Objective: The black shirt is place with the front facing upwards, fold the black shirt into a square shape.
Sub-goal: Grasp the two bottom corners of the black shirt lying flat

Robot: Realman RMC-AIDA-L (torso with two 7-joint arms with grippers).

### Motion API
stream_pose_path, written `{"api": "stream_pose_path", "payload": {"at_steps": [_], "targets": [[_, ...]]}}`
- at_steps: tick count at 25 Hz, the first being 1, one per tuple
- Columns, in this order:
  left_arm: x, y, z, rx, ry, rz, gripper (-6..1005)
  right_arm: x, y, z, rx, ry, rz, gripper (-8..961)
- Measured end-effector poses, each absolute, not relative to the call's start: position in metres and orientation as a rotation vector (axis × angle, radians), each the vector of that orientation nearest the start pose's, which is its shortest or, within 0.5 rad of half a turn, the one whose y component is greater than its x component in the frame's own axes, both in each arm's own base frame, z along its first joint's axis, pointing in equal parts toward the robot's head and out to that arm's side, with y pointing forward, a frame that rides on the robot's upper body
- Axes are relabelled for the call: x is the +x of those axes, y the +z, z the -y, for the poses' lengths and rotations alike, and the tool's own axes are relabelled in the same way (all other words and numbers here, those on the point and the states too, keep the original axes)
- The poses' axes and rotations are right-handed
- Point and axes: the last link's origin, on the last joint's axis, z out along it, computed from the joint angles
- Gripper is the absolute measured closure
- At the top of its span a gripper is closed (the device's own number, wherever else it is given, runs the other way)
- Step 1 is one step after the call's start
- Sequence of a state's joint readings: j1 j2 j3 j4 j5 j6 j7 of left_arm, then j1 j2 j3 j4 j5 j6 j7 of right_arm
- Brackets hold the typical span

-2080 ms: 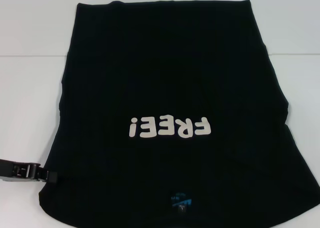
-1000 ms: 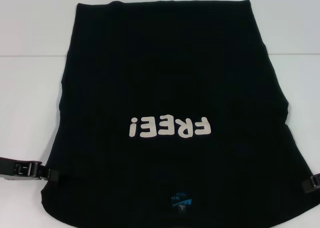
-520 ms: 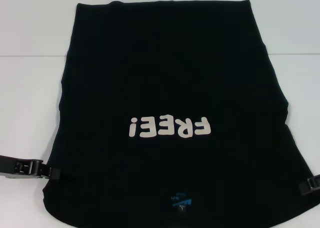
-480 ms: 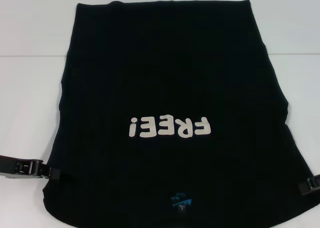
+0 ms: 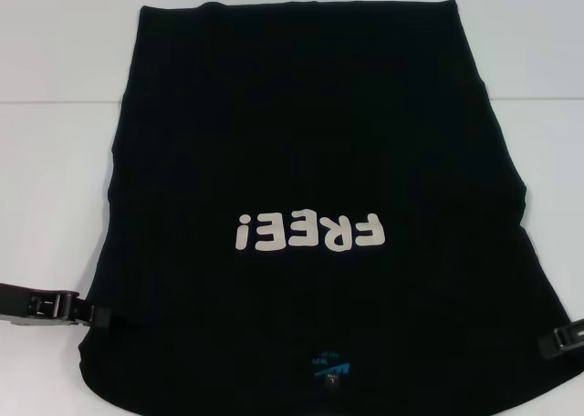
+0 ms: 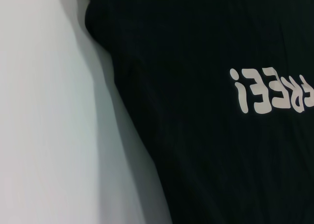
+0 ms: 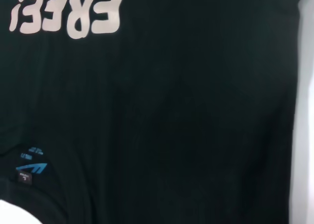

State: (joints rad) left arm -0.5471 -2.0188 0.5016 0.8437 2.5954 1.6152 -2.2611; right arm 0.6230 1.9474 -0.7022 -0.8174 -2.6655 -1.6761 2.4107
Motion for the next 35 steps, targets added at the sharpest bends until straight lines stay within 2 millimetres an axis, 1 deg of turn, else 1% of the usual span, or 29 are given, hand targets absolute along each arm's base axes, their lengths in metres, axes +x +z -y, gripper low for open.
{"api": "stream_pose_path", "payload": {"at_steps": [10, 19, 27, 35], "targets": [[-0.3289, 0.0545, -0.3177, -2.283, -0.116, 1.757, 965, 0.3089, 0.0591, -0.3323, -2.352, -0.235, -1.78, 7], [-0.3289, 0.0545, -0.3178, -2.283, -0.116, 1.757, 965, 0.3171, 0.0669, -0.3286, -2.317, -0.243, -1.793, 6], [-0.3285, 0.0552, -0.319, -2.282, -0.116, 1.752, 965, 0.3175, 0.0636, -0.3291, -2.315, -0.282, -1.786, 6], [-0.3284, 0.0552, -0.3191, -2.283, -0.116, 1.752, 965, 0.315, 0.0616, -0.3312, -2.32, -0.279, -1.779, 7]]}}
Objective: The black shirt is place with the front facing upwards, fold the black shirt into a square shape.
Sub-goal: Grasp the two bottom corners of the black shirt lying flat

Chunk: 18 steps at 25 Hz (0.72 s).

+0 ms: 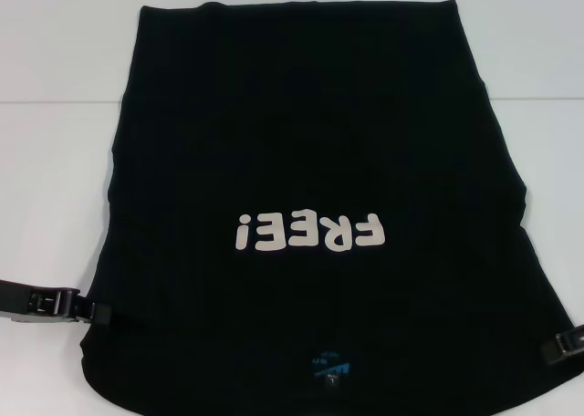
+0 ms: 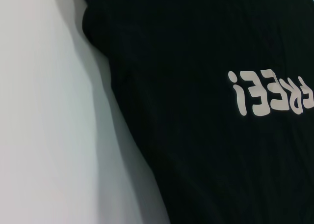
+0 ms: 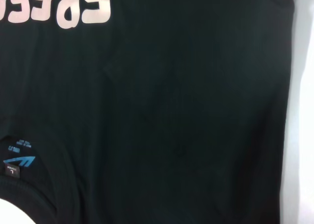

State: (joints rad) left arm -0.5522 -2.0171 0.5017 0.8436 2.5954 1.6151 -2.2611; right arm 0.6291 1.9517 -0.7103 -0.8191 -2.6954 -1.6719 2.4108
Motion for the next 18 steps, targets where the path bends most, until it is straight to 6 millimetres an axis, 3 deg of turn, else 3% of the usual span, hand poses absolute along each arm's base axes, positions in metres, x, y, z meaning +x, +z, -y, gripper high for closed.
{"api": "stream_pose_path", "payload": {"at_steps": [18], "targets": [[-0.3277, 0.0551, -0.3194, -2.291, -0.115, 1.744, 965, 0.3097, 0.0542, -0.3299, -2.349, -0.259, -1.791, 36]]}}
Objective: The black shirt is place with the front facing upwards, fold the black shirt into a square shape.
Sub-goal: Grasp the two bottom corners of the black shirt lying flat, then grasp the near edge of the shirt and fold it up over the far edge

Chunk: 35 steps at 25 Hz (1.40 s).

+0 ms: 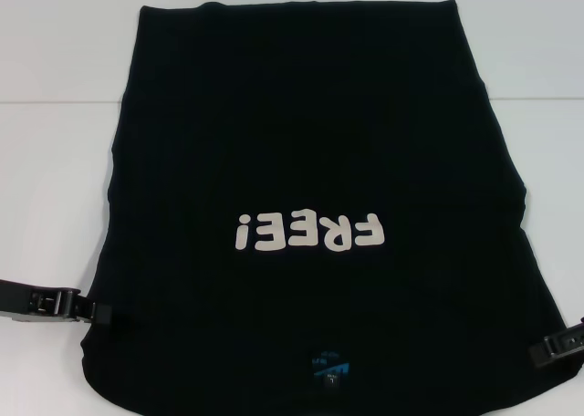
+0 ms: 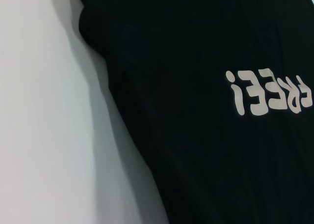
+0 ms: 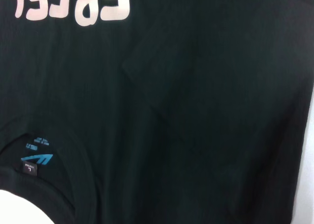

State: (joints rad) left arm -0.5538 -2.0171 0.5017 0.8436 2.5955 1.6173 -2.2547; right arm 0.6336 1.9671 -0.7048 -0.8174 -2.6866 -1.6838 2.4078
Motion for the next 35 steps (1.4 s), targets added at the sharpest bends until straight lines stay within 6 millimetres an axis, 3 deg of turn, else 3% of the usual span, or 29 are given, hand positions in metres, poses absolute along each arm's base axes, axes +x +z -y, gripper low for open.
{"api": "stream_pose_path", "payload": {"at_steps": [7, 12, 23, 31, 35], "targets": [[-0.3276, 0.0545, -0.3192, -2.293, -0.116, 1.743, 965, 0.3083, 0.0528, -0.3315, -2.355, -0.26, -1.766, 88], [-0.3282, 0.0541, -0.3184, -2.292, -0.117, 1.745, 966, 0.3087, 0.0522, -0.3312, -2.357, -0.273, -1.76, 332], [-0.3279, 0.0537, -0.3183, -2.294, -0.118, 1.744, 965, 0.3105, 0.053, -0.33, -2.348, -0.294, -1.771, 585], [-0.3272, 0.053, -0.3182, -2.303, -0.119, 1.736, 965, 0.3123, 0.0558, -0.3297, -2.339, -0.306, -1.77, 932], [-0.3262, 0.052, -0.3174, -2.319, -0.118, 1.731, 966, 0.3124, 0.0584, -0.33, -2.34, -0.298, -1.768, 933]]}}
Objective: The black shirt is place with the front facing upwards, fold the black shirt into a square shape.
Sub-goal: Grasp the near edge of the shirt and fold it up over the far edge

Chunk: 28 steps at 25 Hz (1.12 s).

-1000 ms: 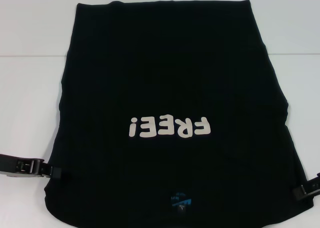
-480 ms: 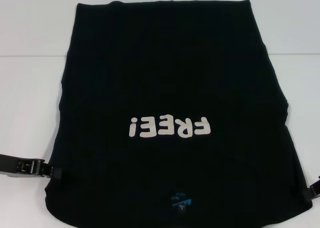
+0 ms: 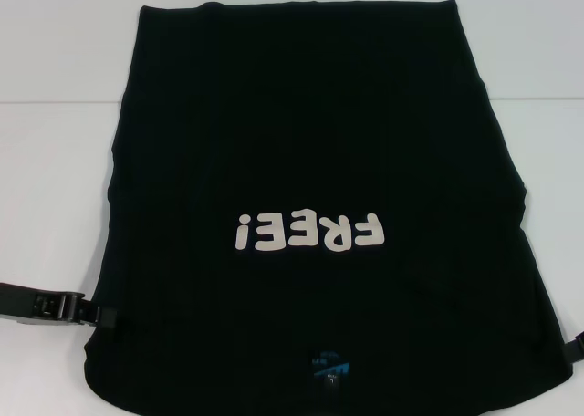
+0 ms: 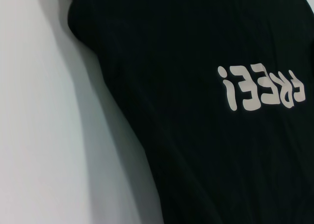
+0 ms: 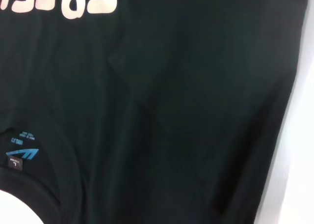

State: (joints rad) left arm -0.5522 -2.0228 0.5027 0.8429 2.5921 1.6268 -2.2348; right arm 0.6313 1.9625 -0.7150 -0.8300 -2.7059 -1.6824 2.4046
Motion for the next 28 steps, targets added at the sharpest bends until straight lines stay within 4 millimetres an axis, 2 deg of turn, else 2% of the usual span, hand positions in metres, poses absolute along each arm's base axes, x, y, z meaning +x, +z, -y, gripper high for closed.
{"api": "stream_pose_path", "payload": {"at_steps": [12, 21, 26, 28], "targets": [[-0.321, 0.055, -0.314, -2.342, -0.157, 1.77, 966, 0.309, 0.078, -0.325, -2.405, -0.319, -1.775, 933], [-0.311, 0.053, -0.284, -2.497, -0.074, 1.922, 965, 0.306, 0.079, -0.307, -2.525, -0.405, -1.794, 933], [-0.308, 0.05, -0.264, -2.595, 0.023, 2.023, 965, 0.309, 0.076, -0.293, -2.563, -0.519, -1.82, 932], [-0.307, 0.049, -0.262, -2.605, 0.034, 2.033, 965, 0.31, 0.074, -0.289, -2.57, -0.555, -1.829, 932]]}}
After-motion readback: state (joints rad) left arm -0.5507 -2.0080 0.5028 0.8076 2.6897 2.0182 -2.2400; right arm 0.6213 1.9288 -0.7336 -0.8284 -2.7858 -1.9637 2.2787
